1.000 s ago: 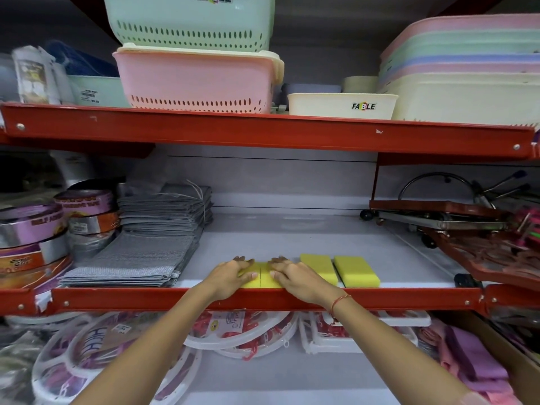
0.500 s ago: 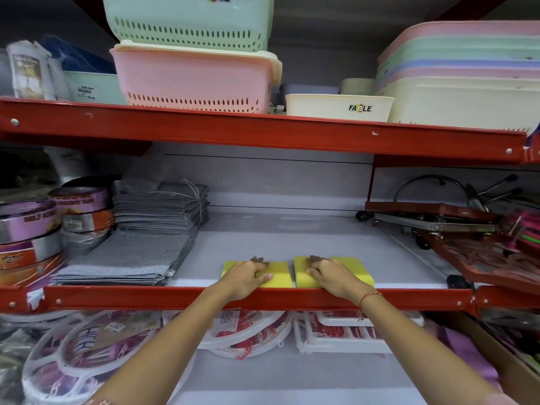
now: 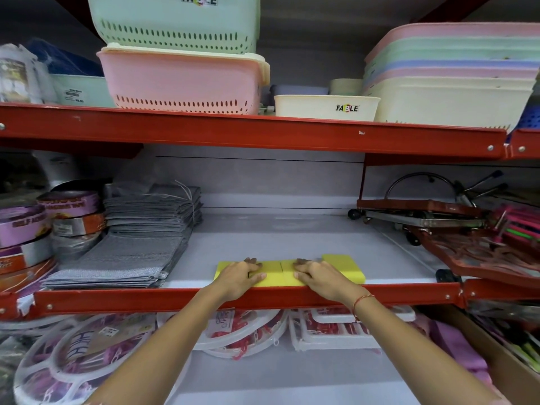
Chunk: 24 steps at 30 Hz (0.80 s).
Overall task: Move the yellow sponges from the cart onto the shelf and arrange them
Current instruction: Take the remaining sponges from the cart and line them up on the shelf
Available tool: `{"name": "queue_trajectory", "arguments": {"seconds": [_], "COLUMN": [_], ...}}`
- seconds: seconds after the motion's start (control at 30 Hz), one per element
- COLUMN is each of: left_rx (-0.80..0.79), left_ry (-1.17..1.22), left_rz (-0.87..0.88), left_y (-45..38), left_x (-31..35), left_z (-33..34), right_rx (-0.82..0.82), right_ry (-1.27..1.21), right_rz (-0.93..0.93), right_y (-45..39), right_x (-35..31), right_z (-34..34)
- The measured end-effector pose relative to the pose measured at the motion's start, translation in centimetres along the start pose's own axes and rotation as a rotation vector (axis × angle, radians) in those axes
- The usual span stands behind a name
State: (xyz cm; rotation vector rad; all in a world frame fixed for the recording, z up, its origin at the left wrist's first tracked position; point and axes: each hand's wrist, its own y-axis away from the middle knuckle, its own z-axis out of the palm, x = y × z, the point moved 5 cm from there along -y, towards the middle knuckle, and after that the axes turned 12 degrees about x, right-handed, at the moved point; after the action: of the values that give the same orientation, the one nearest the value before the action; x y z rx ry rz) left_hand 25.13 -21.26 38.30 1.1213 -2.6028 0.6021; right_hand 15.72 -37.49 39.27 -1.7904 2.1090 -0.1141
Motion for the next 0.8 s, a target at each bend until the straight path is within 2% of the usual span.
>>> {"name": "queue_trajectory", "arguments": {"seconds": [0.23,0.43,0.7,0.8], "left_rx": [-0.018,0.054,-0.027,-0.046], "left_ry": [0.000,0.010,0.051,0.051], "left_rz": [-0.007,0.057,0.120,0.112], "left_y": [-0.2,-1.1,-2.3,-2.1], "left_x": [0.1,2.1,5.8,5.7], "left_z": [0.0,-0.2,2.4,3.1], "right_rx": [-0.017,0.164,0.114,0.118], "right_ry": [-0.028,-0.060,-0.001,-0.009], "right_rz": [0.018,0.156,0.302,0.274], "right_y": [0.1,-0.1,1.7,2.1], "right_x": [0.2,4.3,9.1,8.5], "right_z": [-0.2,-2.6,-2.2,-2.0]}}
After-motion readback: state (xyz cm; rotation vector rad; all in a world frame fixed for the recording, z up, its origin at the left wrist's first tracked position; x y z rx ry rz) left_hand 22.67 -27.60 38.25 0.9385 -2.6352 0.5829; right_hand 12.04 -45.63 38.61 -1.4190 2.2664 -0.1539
